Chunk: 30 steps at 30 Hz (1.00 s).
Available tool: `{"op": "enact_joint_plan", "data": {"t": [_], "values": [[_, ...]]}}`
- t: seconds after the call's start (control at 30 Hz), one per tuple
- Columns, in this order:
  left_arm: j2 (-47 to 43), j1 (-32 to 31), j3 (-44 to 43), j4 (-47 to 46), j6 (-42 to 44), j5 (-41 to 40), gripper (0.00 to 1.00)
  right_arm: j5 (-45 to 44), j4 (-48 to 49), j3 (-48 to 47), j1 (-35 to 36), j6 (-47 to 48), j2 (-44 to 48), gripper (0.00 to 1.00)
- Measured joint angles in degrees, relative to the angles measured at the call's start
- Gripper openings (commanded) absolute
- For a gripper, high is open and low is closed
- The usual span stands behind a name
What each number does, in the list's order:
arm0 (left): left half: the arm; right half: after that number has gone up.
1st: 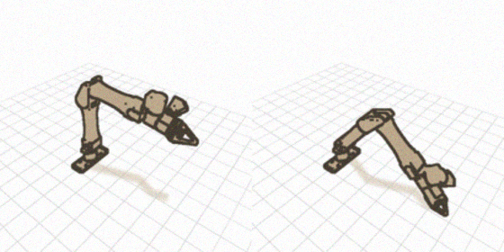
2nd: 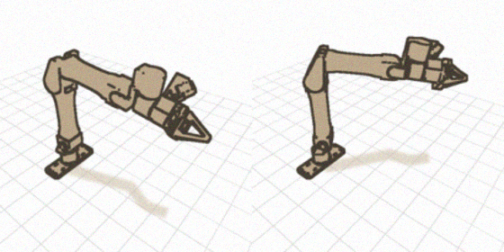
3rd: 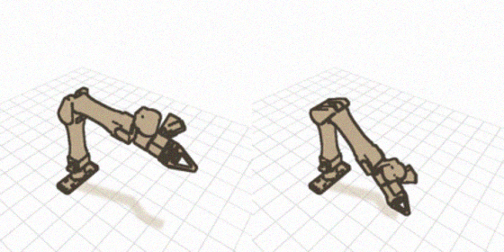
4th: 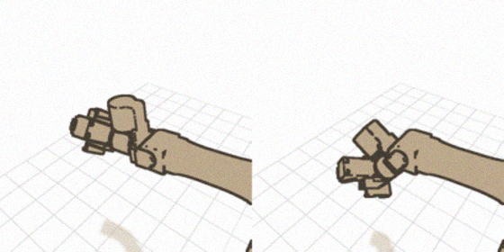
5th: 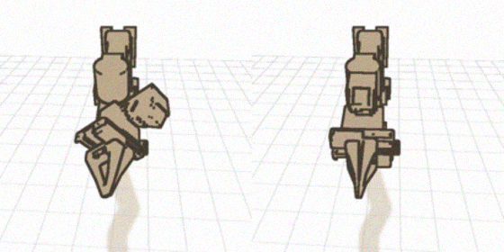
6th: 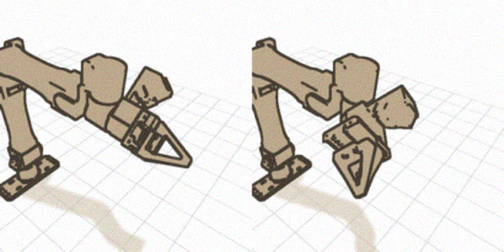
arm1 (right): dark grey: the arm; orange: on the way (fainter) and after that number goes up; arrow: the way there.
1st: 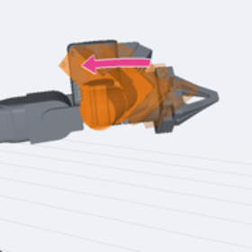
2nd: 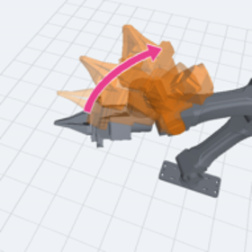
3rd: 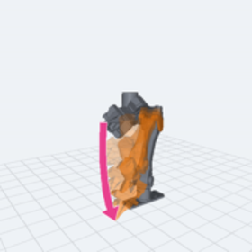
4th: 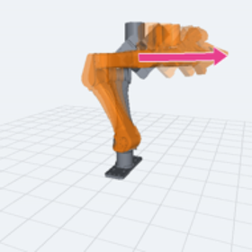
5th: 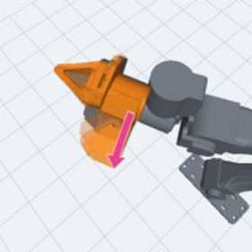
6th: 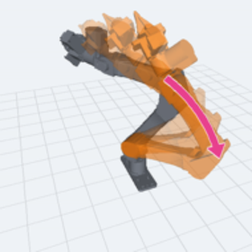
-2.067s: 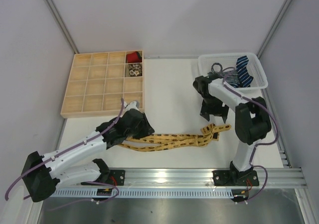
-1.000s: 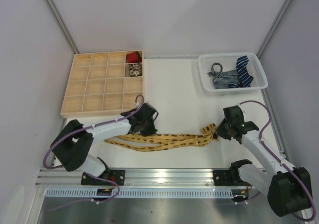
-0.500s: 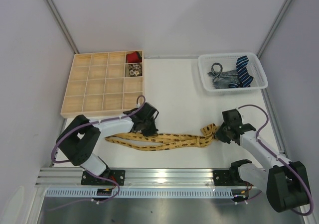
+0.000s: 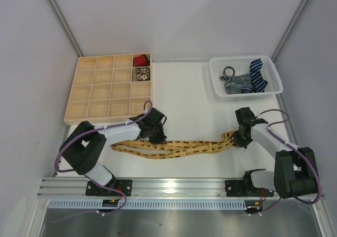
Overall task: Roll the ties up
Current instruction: Flatten the tie
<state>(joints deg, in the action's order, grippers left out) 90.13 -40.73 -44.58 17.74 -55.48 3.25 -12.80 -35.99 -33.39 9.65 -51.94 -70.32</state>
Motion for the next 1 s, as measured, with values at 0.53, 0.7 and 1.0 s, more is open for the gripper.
{"op": "enact_joint_plan", "data": {"t": [0.53,0.7,1.0], "values": [[0.4,0.2,-0.7,0.6,0.3,0.2,0.00,-12.9,-14.8,-14.2,-21.5,5.4,-9.1,0.00],[0.3,0.2,-2.3,4.2,1.6,-2.8,0.01,-11.6,-13.0,-19.3,-8.0,11.5,0.9,0.01],[-4.2,0.2,-6.2,11.3,4.6,-9.6,0.03,0.4,-14.1,-19.5,0.0,14.5,8.6,0.00]]}}
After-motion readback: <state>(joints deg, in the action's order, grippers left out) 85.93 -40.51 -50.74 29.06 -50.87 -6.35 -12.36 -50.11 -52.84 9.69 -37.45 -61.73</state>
